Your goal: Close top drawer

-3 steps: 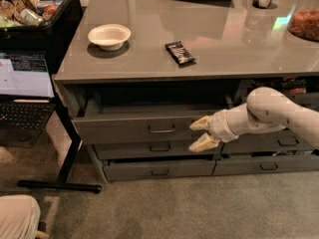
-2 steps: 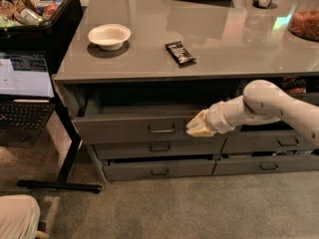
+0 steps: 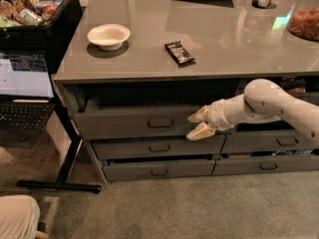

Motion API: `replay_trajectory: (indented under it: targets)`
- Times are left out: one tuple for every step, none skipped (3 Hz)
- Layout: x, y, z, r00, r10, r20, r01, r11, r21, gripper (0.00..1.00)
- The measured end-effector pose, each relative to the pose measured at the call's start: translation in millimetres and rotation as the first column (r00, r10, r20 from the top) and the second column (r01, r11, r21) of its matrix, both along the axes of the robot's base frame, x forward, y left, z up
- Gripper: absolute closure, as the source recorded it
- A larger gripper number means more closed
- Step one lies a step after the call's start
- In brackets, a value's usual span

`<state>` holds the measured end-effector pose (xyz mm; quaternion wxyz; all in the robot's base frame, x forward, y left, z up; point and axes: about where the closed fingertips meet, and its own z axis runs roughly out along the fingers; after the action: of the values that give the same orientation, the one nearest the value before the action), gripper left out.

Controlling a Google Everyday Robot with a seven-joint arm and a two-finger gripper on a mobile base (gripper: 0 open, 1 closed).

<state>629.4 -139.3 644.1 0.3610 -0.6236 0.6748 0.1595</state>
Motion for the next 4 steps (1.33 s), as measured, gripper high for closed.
replay_trajectory:
  targets:
    - [9.4,-5.8,3.1,0.9991,-0.038,0.017,0.038,0.999,0.019,0.16]
    - [6.7,-8.9,5.8,0.9985,-0.048,0.024,0.047,0.998,0.030,0.00]
    - [3.0,-10.0,5.9,0.9985,-0.048,0.024,0.047,0.998,0.031,0.00]
    - [-20.7,-13.7,22.8,0.9987,-0.025,0.043,0.023,0.999,0.045,0.00]
